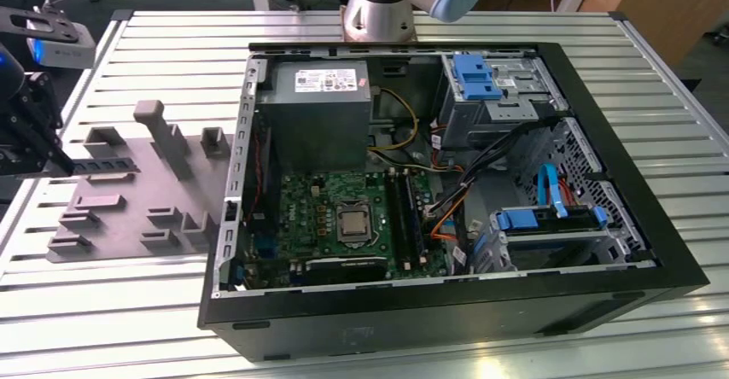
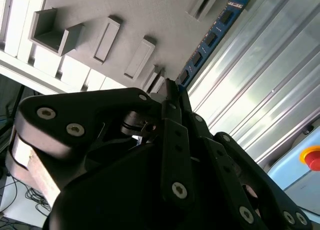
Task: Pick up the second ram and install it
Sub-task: 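Pick up the second ram and move it above second insertion slot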
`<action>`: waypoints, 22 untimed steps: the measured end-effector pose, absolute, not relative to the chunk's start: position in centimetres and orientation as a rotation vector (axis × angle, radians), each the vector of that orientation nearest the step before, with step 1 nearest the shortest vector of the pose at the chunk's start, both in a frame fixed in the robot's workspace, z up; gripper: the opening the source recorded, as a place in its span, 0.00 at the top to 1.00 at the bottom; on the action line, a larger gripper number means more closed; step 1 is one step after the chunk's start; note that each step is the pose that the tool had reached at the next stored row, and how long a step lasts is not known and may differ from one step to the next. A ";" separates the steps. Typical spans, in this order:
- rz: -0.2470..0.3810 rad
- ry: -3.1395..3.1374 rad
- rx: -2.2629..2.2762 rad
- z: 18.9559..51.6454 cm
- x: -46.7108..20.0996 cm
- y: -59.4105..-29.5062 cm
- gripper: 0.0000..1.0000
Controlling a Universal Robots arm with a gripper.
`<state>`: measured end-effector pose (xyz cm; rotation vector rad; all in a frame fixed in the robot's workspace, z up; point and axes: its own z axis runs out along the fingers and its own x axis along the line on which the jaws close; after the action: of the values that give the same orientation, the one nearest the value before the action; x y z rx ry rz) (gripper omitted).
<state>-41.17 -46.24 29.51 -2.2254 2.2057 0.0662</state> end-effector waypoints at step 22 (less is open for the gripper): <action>0.066 2.205 -2.225 31.0 -41.2 -46.2 0.86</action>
<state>-41.22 -46.23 31.01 -2.2251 2.2054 0.0656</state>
